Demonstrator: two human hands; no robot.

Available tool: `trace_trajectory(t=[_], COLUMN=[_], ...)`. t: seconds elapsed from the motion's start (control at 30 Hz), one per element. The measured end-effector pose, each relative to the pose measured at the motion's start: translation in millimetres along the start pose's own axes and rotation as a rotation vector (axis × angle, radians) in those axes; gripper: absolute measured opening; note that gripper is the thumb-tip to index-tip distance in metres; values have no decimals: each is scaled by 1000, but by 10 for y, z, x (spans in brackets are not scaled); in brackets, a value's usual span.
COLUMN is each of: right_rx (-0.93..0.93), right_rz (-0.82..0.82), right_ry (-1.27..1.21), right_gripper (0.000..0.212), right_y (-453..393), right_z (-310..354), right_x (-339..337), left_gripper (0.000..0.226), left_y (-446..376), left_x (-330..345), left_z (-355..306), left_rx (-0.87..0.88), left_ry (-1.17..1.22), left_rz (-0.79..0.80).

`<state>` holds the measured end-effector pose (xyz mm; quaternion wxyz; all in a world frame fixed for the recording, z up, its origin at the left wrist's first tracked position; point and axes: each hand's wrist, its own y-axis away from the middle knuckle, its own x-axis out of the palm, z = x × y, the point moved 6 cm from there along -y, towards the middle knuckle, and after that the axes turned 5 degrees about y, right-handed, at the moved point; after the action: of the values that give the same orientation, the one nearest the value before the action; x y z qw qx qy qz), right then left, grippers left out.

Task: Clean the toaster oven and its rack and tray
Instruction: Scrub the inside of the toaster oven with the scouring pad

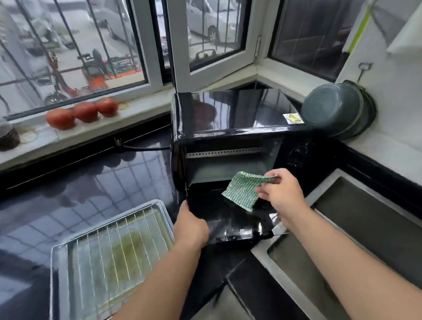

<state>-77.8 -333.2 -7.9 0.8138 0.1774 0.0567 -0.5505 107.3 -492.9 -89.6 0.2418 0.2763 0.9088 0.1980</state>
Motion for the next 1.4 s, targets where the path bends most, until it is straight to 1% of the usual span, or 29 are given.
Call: trace_trajectory(t=[0.1, 0.2, 0.27, 0.33, 0.4, 0.43, 0.5, 0.57, 0.6, 0.63, 0.7, 0.73, 0.77, 0.83, 0.87, 0.93, 0.97, 1.03, 1.1, 1.13, 1.2, 1.27, 1.33, 1.4], right_rx=[2, -22, -40, -89, -145, -152, -126, -105, -109, -143, -278, -364, -443, -534, -549, -553, -549, -562, -659, -694, -744, -684, -597, -583], right_rz=[-2, 14, 30, 31, 31, 42, 76, 88, 79, 49, -7, 7, 37, 114, 134, 119, 100, 67, 82, 126, 238, 313, 334, 344], right_ry=[-52, -89, -113, -98, -52, -42, -48, -22, 40, 144, 397, 488, 556, 678, 746, 814, 821, 825, 859, 907, 1009, 1027, 997, 1048], right_gripper=[20, 19, 20, 20, 18, 18, 19, 20, 23, 31, 57, 65, 70, 69, 67, 69, 71, 68, 56, 50, 53, 55, 44, 39], right_y=[-4, -43, -77, -121, -196, -259, -433, -560, -584, -600, -470, -363, -289, -228, -243, -312, -350, -341, -289, -262, -258, -309, -395, -445], right_z=[-105, -119, -106, -62, 32, 85, 150, 171, 166, 149, 175, 197, 199, 193, 196, 204, 203, 204, 215, 206, 159, 160, 222, 291], right_x=[72, 177, 233, 264, 342, 432, 696, 981, 1093, 1169, 1219, 1242, 1279, 1365, 1399, 1433, 1440, 1443, 1501, 1549, 1691, 1815, 1926, 2006], left_gripper=[77, 88, 90, 98, 104, 103, 97, 94, 95, 96, 100, 104, 108, 120, 128, 141, 144, 145, 145, 144, 143, 143, 143, 142], left_y=[-28, -68, -112, -114, -52, -26, -57, -137, -180, -210, -271, -300, -326, -373, -395, -422, -431, -438, -450, -458, -484, -501, -515, -529], left_x=[-10, -95, -186, -260, -262, -245, -210, -237, -274, -315, -384, -403, -417, -447, -468, -500, -508, -512, -519, -518, -515, -504, -501, -502], left_z=[20, -45, -119, -228, -391, -453, -510, -543, -552, -565, -564, -554, -545, -524, -504, -447, -423, -401, -392, -388, -379, -370, -371, -368], left_rx=[64, 75, 114, 239, 427, 506, 571, 582, 573, 559, 494, 467, 448, 421, 394, 329, 309, 300, 311, 310, 304, 294, 288, 279], left_ry=[-3, 35, -30, -241, -472, -589, -777, -897, -925, -939, -942, -929, -911, -874, -852, -814, -805, -788, -777, -776, -780, -785, -782, -774], left_rz=[-25, -24, -51, -94, -109, -103, -67, -48, -55, -66, -74, -71, -67, -65, -59, -29, -17, 4, 19, 28, 42, 54, 59, 65])
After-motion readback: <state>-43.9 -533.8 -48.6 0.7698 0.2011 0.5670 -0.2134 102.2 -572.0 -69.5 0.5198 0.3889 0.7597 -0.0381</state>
